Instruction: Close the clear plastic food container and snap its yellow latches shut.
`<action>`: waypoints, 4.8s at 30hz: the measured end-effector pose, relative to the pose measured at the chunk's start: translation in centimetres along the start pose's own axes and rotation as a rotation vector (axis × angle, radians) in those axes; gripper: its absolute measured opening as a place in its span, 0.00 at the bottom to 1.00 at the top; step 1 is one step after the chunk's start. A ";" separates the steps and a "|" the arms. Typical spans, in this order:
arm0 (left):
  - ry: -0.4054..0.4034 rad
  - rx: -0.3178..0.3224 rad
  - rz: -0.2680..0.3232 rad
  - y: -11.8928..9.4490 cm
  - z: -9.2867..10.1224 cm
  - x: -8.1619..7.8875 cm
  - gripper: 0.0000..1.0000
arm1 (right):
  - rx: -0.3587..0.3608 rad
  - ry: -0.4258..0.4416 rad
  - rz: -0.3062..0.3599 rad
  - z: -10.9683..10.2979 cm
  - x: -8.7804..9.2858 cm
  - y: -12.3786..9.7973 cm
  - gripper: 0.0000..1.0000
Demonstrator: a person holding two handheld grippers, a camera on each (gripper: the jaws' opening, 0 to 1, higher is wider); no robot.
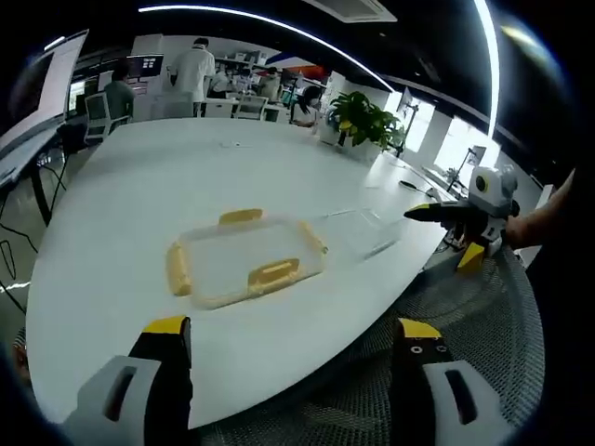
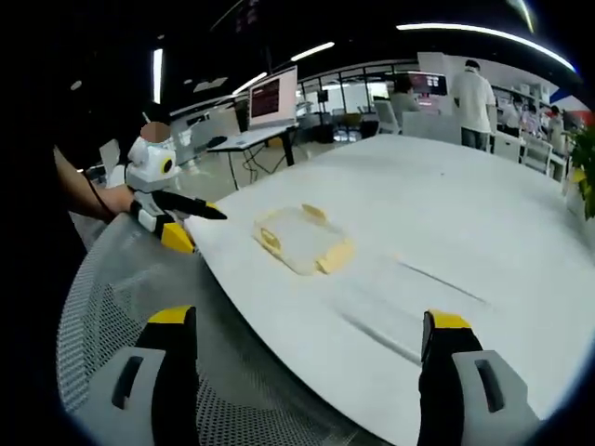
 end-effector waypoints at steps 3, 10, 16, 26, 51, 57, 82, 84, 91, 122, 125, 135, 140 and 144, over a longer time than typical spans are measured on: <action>0.007 -0.002 0.001 0.0 0.0 0.0 0.87 | 0.000 0.000 0.000 0.0 0.0 0.0 0.99; 0.008 0.002 -0.004 -0.1 0.0 0.1 0.88 | 0.004 -0.006 -0.010 -0.1 0.1 0.0 0.99; 0.019 0.005 -0.024 -0.1 0.0 0.4 0.88 | -0.004 -0.011 -0.018 -0.1 0.1 0.1 0.99; 0.030 0.001 -0.003 -0.1 -0.1 -0.1 0.87 | -0.019 -0.032 -0.025 -0.2 -0.2 0.1 0.97; 0.074 0.026 0.006 -0.3 0.1 -1.0 0.98 | -0.015 -0.067 0.006 -0.1 -2.2 -0.3 0.92; 0.089 0.032 0.000 -0.3 0.1 -1.1 0.98 | -0.034 -0.082 0.013 -0.4 -2.6 -0.2 0.93; 0.222 0.031 -0.026 0.4 -1.7 -1.7 0.96 | -0.086 -0.111 -0.007 -0.1 -5.2 1.9 0.89; 0.235 0.027 -0.036 0.7 -2.0 -1.4 0.95 | -0.089 -0.105 -0.009 0.0 -5.3 2.1 0.88; 0.218 0.034 -0.043 1.0 -2.6 -1.7 0.94 | -0.097 -0.130 -0.018 0.2 -5.9 2.4 0.88; 0.377 0.076 -0.164 2.7 -4.4 -1.4 0.88 | -0.162 -0.210 -0.125 1.7 -5.8 5.6 0.84; 0.387 0.074 -0.168 3.2 -4.7 -1.7 0.89 | -0.170 -0.216 -0.144 2.0 -5.8 6.1 0.85; 0.401 0.072 -0.182 3.9 -5.2 -2.0 0.89 | -0.188 -0.230 -0.161 2.2 -6.0 7.0 0.83; 0.389 0.082 -0.203 4.0 -5.4 -1.8 0.85 | -0.194 -0.243 -0.174 2.2 -6.0 7.4 0.82; 0.386 0.081 -0.213 4.2 -5.7 -1.8 0.84 | -0.195 -0.256 -0.182 2.3 -6.0 7.8 0.82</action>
Point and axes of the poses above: the point that each gripper's makers call its tool centre point, and the gripper's own axes: y roughly forward along the fingers, z roughly to its right, x roughly out of its underside, the point moved 3 cm from there along -y, roughly backward along the fingers, and after that the axes turned 12 degrees about -x, right-handed, at the moved point
